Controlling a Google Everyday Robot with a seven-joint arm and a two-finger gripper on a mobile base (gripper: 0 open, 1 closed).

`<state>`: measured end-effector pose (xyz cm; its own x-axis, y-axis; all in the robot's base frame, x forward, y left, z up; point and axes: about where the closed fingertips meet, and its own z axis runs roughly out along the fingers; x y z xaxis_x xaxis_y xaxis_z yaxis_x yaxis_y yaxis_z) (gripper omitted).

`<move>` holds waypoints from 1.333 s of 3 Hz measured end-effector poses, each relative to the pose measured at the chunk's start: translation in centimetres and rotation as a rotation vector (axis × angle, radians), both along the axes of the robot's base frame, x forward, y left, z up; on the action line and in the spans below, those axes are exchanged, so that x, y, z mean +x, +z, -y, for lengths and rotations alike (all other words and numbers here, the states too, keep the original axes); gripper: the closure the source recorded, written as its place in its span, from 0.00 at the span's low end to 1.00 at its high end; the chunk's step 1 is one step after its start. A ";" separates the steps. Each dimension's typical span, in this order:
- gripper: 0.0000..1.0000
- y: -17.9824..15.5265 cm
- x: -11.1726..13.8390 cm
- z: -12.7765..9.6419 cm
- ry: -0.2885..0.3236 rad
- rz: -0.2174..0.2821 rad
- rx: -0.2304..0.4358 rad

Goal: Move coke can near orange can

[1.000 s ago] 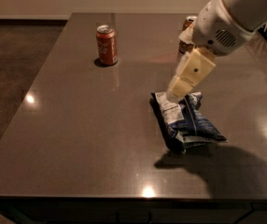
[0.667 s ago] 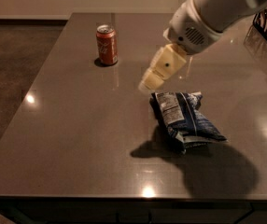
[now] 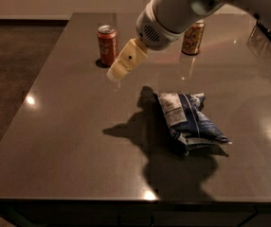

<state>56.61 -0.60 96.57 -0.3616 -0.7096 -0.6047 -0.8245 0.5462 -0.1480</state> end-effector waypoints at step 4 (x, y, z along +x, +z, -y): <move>0.00 -1.6 6.0 -2.8 -0.229 0.045 -0.021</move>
Offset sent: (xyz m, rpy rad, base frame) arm 0.0754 0.0306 -0.0219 -0.0479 -0.0563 -0.2581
